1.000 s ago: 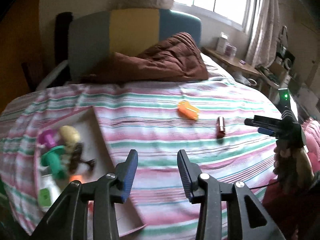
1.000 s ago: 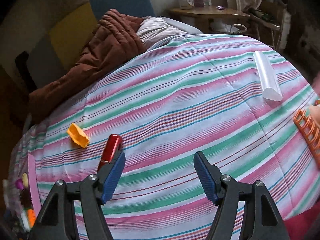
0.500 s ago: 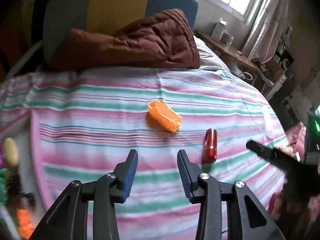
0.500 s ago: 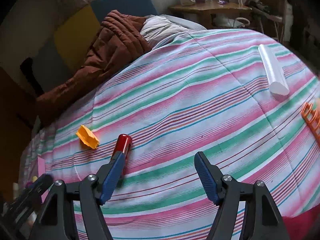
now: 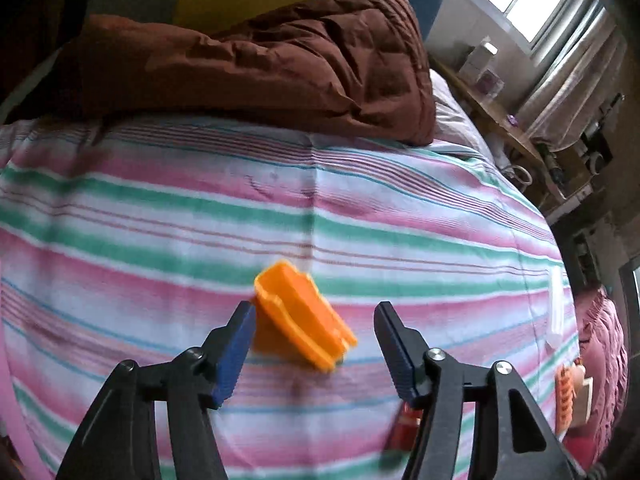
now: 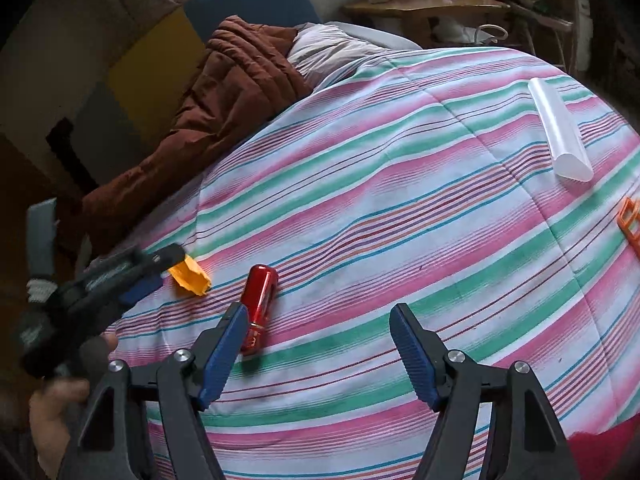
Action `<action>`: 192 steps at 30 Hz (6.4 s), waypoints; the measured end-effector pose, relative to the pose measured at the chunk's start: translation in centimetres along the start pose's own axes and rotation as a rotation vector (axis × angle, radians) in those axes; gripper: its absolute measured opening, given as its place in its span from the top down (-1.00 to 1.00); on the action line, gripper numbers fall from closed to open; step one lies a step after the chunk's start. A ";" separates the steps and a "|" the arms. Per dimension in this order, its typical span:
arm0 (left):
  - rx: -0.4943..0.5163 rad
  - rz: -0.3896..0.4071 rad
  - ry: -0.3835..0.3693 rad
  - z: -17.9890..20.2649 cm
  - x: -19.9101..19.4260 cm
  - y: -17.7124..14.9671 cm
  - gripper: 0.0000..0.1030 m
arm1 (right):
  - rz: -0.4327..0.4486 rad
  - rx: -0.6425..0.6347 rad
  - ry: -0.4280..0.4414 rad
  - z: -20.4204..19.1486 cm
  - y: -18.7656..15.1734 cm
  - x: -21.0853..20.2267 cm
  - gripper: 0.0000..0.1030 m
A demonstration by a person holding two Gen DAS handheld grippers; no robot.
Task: Organize rigid objects
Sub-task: 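Grasp the orange hollow piece with the left gripper while the right gripper reaches the red lipstick, then lift the hollow piece with the left gripper while the right gripper grasps the red lipstick, then carry the orange hollow piece into the tray and open the left gripper, then move the left gripper back from the tray, then carry the red lipstick into the tray and open the right gripper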
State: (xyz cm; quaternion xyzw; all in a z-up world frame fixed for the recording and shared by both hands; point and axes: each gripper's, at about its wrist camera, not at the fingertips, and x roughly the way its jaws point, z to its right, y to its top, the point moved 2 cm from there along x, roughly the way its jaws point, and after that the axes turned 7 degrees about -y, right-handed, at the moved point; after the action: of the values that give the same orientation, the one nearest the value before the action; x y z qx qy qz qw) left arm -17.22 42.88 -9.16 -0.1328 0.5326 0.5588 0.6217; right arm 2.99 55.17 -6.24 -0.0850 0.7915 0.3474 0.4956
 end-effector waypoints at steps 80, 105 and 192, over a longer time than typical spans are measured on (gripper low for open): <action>0.341 0.224 0.062 -0.9 -13.1 -17.2 0.49 | -0.046 -0.720 -0.031 -10.1 -7.1 4.7 0.48; 0.159 0.325 0.110 -9.4 -23.7 -17.6 0.49 | -0.021 -0.749 -0.045 -10.3 -7.4 4.5 0.48; -0.139 0.458 0.456 -22.5 -32.1 -22.0 0.21 | -0.083 -0.652 0.102 -17.5 -12.0 0.3 0.49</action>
State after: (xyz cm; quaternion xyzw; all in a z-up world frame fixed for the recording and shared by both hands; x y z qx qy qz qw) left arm -4.21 0.52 -1.51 -0.1735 0.6345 0.6750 0.3341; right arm -4.12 35.19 -7.42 -0.2885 0.6582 0.5573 0.4159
